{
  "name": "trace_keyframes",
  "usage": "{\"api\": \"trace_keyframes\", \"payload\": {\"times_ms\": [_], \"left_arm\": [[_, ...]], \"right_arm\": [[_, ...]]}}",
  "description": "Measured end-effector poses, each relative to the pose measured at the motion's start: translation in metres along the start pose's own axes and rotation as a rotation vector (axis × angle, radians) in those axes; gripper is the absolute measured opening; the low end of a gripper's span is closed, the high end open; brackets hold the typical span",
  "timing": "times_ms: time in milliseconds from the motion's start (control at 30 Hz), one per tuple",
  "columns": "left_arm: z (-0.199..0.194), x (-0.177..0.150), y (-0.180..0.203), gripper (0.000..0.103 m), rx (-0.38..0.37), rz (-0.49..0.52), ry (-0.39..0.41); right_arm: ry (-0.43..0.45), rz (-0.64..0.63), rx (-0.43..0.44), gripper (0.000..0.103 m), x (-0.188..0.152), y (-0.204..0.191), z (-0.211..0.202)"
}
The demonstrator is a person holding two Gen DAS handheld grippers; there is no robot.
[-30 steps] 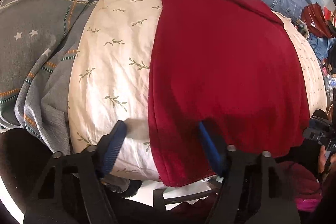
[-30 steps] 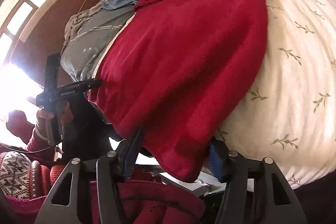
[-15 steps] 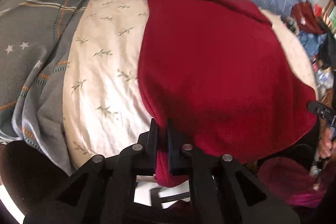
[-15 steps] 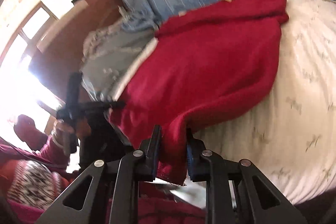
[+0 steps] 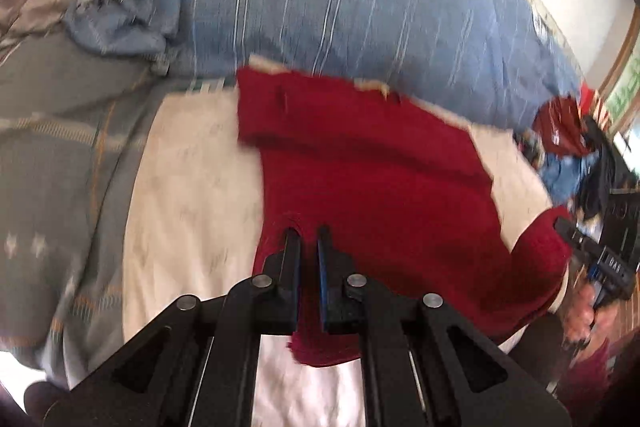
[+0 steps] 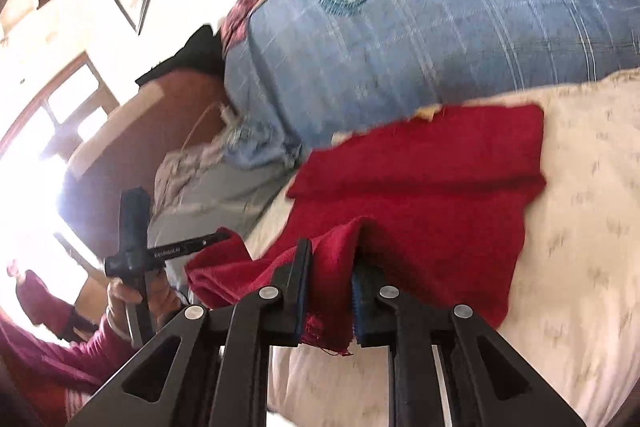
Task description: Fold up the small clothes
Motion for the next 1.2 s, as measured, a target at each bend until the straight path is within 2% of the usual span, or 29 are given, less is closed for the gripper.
{"api": "trace_keyframes", "payload": {"times_ms": [200, 300, 433, 500, 600, 633, 667, 700, 733, 800, 867, 967, 1033, 1100, 1167, 1200], "left_arm": [[0.038, 0.072, 0.000, 0.005, 0.023, -0.016, 0.073], [0.069, 0.105, -0.008, 0.005, 0.070, -0.034, 0.083], [0.110, 0.127, -0.017, 0.005, 0.103, -0.068, 0.052], [0.129, 0.131, -0.022, 0.005, 0.125, -0.075, 0.027], [0.138, 0.132, -0.029, 0.005, 0.105, -0.111, 0.009], [0.139, 0.134, -0.029, 0.007, 0.081, -0.128, 0.010], [0.140, 0.136, -0.030, 0.010, 0.048, -0.146, 0.011], [0.142, 0.139, -0.029, 0.021, 0.021, -0.157, 0.005], [0.142, 0.141, -0.029, 0.038, 0.003, -0.167, -0.004], [0.134, 0.148, -0.035, 0.055, 0.033, -0.178, 0.035], [0.118, 0.157, -0.037, 0.059, 0.038, -0.169, 0.093], [0.105, 0.160, -0.036, 0.065, 0.026, -0.162, 0.112], [0.105, 0.157, -0.034, 0.066, 0.052, -0.145, 0.109], [0.115, 0.149, -0.030, 0.066, 0.082, -0.122, 0.073], [0.130, 0.144, -0.029, 0.066, 0.112, -0.099, 0.041], [0.139, 0.140, -0.031, 0.066, 0.151, -0.085, 0.025]], "right_arm": [[0.045, 0.050, -0.071, 0.015, 0.062, 0.048, 0.032], [0.058, 0.103, -0.157, 0.015, 0.085, 0.083, 0.055], [0.066, 0.217, -0.198, 0.015, 0.106, 0.131, 0.083], [0.056, 0.226, -0.205, 0.015, 0.114, 0.144, 0.098], [0.052, 0.228, -0.237, 0.022, 0.120, 0.159, 0.113], [0.031, 0.243, -0.256, 0.035, 0.120, 0.167, 0.119], [0.010, 0.264, -0.273, 0.048, 0.119, 0.175, 0.123], [0.005, 0.292, -0.288, 0.051, 0.118, 0.182, 0.123], [0.024, 0.311, -0.303, 0.054, 0.117, 0.186, 0.117], [0.101, 0.338, -0.291, 0.059, 0.116, 0.184, 0.095], [0.145, 0.321, -0.287, 0.060, 0.114, 0.175, 0.077], [0.106, 0.184, -0.318, 0.059, 0.108, 0.147, 0.076], [0.047, 0.091, -0.323, 0.058, 0.101, 0.128, 0.093], [-0.013, 0.032, -0.346, 0.057, 0.098, 0.120, 0.119], [-0.046, -0.006, -0.378, 0.055, 0.096, 0.124, 0.139], [-0.074, -0.017, -0.427, 0.055, 0.096, 0.134, 0.153]]}}
Point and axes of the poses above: each gripper's, at about its wrist camera, not at the fingertips, and z roughly the way its jaws point, y to its right, x to its top, the point moved 8 cm from there along z, roughly the way its jaws point, and after that the axes turned 1 degree about -z, right-handed, at the moved point
